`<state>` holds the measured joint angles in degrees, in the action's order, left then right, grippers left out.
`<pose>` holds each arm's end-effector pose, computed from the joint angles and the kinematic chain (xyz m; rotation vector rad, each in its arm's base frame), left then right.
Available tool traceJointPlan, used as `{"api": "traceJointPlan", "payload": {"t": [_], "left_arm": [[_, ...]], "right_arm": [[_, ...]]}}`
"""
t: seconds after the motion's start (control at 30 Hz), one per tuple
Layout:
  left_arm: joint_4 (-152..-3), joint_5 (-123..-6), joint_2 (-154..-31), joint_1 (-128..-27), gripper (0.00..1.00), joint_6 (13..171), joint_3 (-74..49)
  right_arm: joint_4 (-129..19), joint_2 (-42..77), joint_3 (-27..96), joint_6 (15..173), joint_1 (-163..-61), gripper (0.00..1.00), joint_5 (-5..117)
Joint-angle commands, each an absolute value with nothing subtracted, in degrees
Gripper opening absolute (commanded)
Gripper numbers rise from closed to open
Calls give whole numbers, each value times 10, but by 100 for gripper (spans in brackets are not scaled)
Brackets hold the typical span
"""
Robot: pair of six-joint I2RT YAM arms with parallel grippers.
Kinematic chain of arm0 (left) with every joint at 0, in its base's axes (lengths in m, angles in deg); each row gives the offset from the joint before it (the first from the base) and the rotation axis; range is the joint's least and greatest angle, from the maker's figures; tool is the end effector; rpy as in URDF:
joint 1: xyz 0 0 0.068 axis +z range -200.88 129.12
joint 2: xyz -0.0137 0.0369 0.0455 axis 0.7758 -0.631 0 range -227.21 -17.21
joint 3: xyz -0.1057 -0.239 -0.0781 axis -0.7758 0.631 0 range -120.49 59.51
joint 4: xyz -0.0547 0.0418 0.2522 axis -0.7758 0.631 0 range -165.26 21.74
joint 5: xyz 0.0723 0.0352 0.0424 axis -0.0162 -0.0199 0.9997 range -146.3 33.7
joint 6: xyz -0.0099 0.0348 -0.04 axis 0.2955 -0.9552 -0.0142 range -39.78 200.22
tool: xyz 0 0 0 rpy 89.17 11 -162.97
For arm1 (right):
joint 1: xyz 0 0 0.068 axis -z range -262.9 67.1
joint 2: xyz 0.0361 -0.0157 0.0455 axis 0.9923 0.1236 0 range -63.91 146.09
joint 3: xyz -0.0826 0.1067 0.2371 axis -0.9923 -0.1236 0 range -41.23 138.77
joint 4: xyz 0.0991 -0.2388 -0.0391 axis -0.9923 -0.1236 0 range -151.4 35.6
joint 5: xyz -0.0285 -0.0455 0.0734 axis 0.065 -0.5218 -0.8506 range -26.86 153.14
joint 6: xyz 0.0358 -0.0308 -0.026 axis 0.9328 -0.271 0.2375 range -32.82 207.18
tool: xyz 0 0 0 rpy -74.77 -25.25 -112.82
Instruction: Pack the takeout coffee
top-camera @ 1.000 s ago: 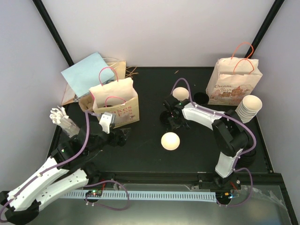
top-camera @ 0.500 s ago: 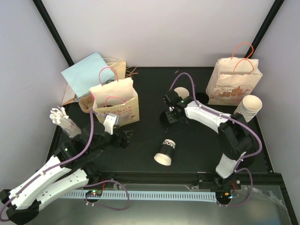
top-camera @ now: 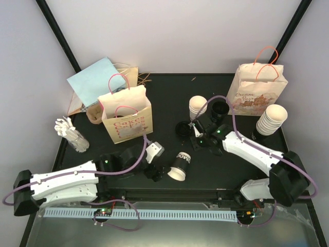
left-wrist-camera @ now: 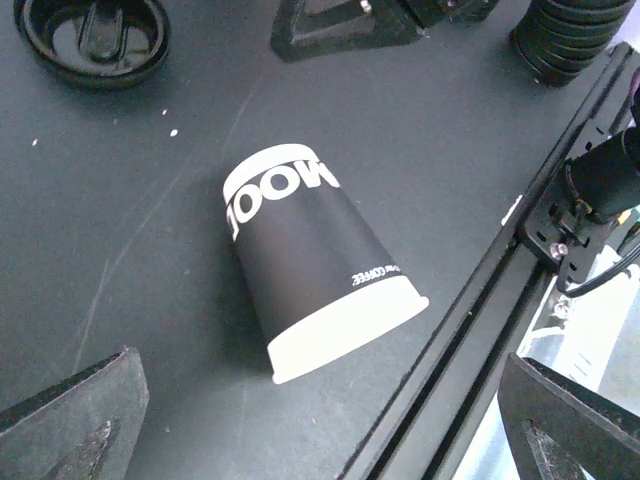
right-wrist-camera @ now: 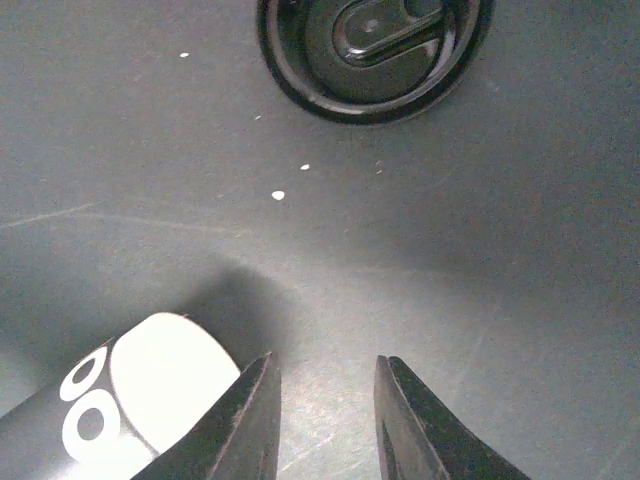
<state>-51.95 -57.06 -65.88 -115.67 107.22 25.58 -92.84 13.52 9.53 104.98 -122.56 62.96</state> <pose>0.0781 -0.1668 0.2398 0.7798 2.2544 -0.8456 0.1960 0.1626 0.2154 -0.5216 2.6971 0.2953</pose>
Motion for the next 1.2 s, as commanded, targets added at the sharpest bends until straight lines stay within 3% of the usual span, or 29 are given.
{"api": "traceJointPlan", "payload": {"t": [0.0, 0.1, 0.67, 1.0, 1.17], "left_arm": [[-618, -508, -687, -1190, 97, 1012, 267], [-669, -524, -702, -1203, 93, 954, 287], [-726, -430, -795, -1271, 83, 827, 340], [-758, -370, -831, -1273, 70, 830, 354], [-765, -343, -836, -1272, 58, 830, 352]], "right_arm": [[-883, 93, 67, 1074, -1227, 33, 566], [-859, 82, 49, 1079, -1227, 41, 528], [-836, 63, 37, 1076, -1227, 42, 509], [-835, 74, 42, 1075, -1227, 42, 505], [-836, 74, 43, 1076, -1226, 42, 503]]}}
